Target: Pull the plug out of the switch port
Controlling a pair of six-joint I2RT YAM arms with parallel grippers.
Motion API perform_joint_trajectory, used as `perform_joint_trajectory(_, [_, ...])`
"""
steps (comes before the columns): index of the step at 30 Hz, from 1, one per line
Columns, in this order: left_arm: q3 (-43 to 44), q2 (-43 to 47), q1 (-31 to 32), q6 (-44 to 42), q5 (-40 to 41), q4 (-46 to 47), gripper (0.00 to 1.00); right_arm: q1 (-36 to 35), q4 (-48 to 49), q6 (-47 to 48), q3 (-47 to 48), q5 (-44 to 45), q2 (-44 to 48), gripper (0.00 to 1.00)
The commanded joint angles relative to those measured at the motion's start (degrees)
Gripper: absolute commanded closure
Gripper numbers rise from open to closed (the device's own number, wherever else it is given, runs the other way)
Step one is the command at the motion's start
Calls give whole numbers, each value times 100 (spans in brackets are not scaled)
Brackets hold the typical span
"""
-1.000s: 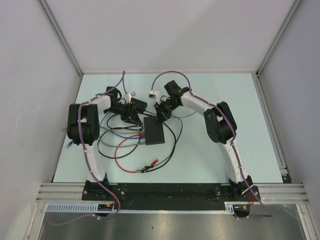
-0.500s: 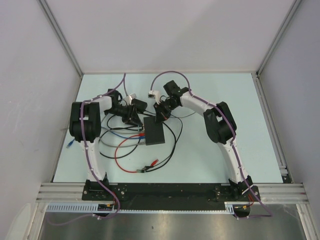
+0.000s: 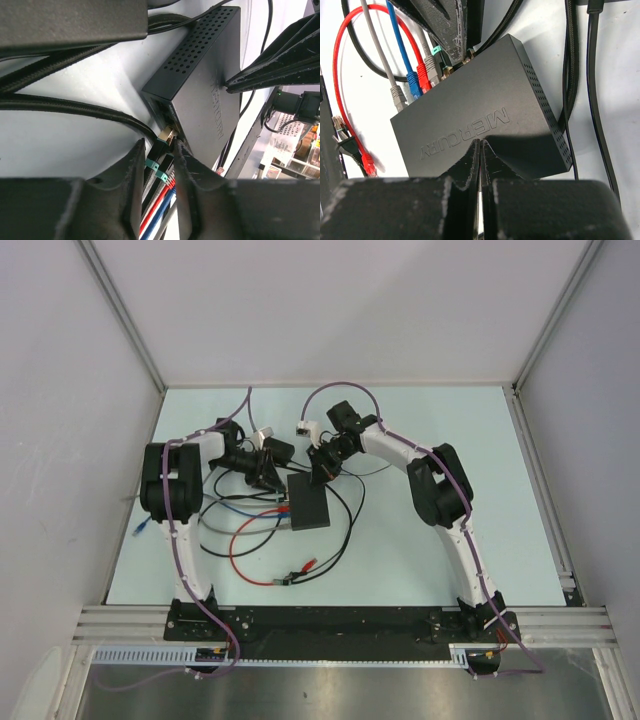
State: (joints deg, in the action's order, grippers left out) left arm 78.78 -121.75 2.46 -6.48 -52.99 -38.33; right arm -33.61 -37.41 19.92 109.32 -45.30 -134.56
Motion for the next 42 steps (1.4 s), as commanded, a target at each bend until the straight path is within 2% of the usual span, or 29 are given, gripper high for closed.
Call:
perform_joint_trajectory(1, [129, -68, 106, -29, -229, -8, 75, -41, -65, 135, -227, 786, -140, 100])
perform_joint_trajectory(8, [146, 20, 158, -37, -132, -8, 93, -50, -30, 143, -253, 821, -114, 100])
perform_joint_trajectory(12, [583, -76, 158, -169, -28, -131, 100, -67, -30, 143, -262, 847, -123, 100])
perform_joint_trajectory(17, [674, -191, 158, -644, 272, -448, 100, -76, -47, 152, -288, 874, -105, 100])
perform_joint_trajectory(21, [156, -103, 202, -539, 202, -377, 100, -85, -38, 161, -314, 970, -105, 100])
perform_joint_trajectory(25, [-73, -77, 308, -250, 570, -290, 100, -120, -12, 161, -358, 1067, -114, 100])
perform_joint_trajectory(27, [14, -59, 395, -135, 1175, -237, 100, -111, -3, 170, -367, 1084, -105, 100])
perform_joint_trajectory(32, [585, -173, 413, -186, 1519, -491, 100, -120, -3, 161, -403, 1093, -88, 100])
perform_joint_trajectory(35, [691, -226, 413, -415, 1468, -623, 100, -120, 5, 161, -411, 1102, -88, 100])
perform_joint_trajectory(38, [454, -235, 448, -582, 1414, -737, 100, -129, -12, 170, -420, 1111, -88, 100])
perform_joint_trajectory(42, [-63, -200, 448, -600, 880, -694, 100, -129, 5, 170, -438, 1128, -79, 100])
